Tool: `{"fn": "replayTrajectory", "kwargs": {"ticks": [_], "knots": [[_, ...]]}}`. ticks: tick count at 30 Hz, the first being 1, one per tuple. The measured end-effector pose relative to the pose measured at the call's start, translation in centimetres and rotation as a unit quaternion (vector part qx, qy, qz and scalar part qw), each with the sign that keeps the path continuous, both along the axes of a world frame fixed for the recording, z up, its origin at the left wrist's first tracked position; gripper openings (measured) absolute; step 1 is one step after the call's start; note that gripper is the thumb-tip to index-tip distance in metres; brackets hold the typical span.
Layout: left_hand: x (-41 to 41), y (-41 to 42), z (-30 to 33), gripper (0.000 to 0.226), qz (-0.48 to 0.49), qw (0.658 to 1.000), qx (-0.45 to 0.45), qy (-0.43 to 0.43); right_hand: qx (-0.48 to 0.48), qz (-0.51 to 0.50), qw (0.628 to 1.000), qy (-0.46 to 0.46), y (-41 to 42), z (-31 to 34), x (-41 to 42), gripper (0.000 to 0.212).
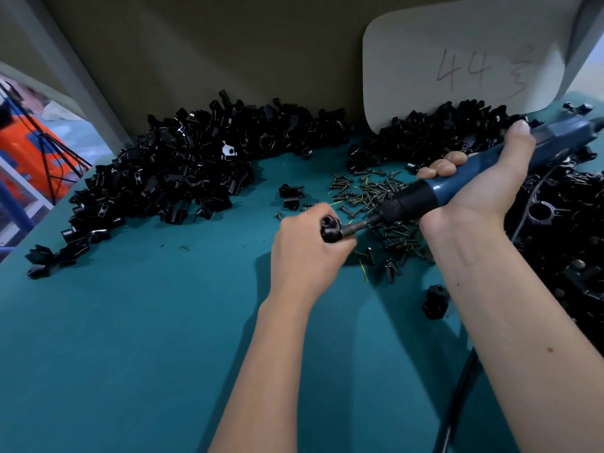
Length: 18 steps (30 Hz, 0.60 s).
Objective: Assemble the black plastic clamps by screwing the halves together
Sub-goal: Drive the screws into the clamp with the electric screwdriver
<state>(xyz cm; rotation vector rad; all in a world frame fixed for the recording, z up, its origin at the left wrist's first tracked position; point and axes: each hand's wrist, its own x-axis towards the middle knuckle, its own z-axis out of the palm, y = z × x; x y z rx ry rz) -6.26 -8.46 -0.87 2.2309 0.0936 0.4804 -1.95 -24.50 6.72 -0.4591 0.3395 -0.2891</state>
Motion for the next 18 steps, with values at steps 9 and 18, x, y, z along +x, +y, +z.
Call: {"fn": "replayTrajectory", "kwargs": {"ticks": [9, 18], "knots": [[-0.3, 3.0, 2.3, 0.044, -0.083, 0.74, -0.654, 0.131, -0.202, 0.176, 0.963, -0.019, -0.2, -1.5, 1.3, 0.052], [-0.5, 3.2, 2.4, 0.036, -0.107, 0.703, -0.692, 0.123, -0.753, 0.136, 0.644, -0.019, 4.6, -4.9, 0.1, 0.038]]}}
